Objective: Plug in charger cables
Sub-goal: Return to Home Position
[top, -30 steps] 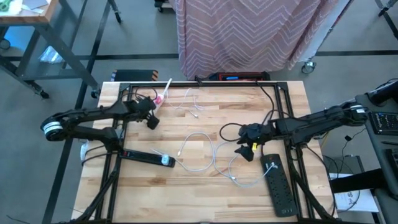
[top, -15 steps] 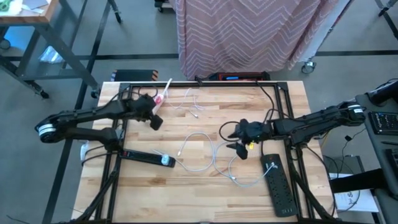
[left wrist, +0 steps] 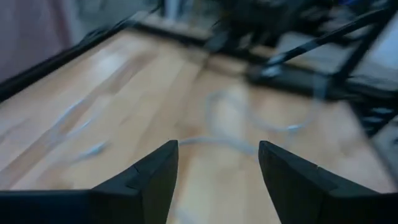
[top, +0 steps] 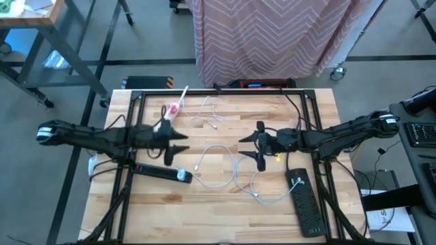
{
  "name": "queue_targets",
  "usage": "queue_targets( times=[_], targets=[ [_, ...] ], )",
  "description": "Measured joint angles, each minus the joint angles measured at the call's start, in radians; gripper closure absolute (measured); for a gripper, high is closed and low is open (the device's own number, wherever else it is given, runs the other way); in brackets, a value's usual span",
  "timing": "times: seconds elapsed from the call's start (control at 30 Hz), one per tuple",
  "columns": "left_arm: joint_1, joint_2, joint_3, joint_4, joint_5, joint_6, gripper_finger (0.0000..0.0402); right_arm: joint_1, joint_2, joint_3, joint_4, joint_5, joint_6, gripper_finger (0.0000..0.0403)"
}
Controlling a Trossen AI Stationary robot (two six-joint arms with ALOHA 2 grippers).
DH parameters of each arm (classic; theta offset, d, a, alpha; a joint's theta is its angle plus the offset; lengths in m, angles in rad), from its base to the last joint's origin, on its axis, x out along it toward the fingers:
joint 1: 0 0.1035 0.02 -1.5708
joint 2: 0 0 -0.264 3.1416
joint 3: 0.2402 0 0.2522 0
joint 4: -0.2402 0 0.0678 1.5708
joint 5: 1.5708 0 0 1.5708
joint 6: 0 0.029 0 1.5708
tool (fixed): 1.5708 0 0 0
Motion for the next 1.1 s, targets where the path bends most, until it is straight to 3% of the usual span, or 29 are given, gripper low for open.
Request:
queue_targets(
  times=[0.13, 0.33, 0.63, 0.93, 1.1],
  targets=[
    [-0.088, -0.023, -0.063, 0.178, 0.005, 0.057, 0.02, 0.0, 0.045, 0.0, 0.059, 0.0, -0.035, 0.0208],
    [-0.128, -0.071, -0.092, 0.215, 0.004, 0.121, 0.0213, 0.0, 0.064, -0.001, 0.106, 0.0, -0.143, 0.0213],
    [-0.126, -0.139, -0.09, 0.216, -0.026, 0.096, 0.0233, -0.003, -0.158, -0.001, 0.002, 0.133, -0.271, 0.0248],
    [-0.126, -0.123, -0.09, 0.215, -0.025, 0.05, 0.0233, -0.002, -0.363, -0.001, -0.191, 0.138, -0.265, 0.0271],
    [-0.126, -0.168, -0.104, 0.213, -0.025, 0.128, 0.0226, -0.003, -0.466, -0.001, -0.39, 0.13, -0.192, 0.0279]
  ],
)
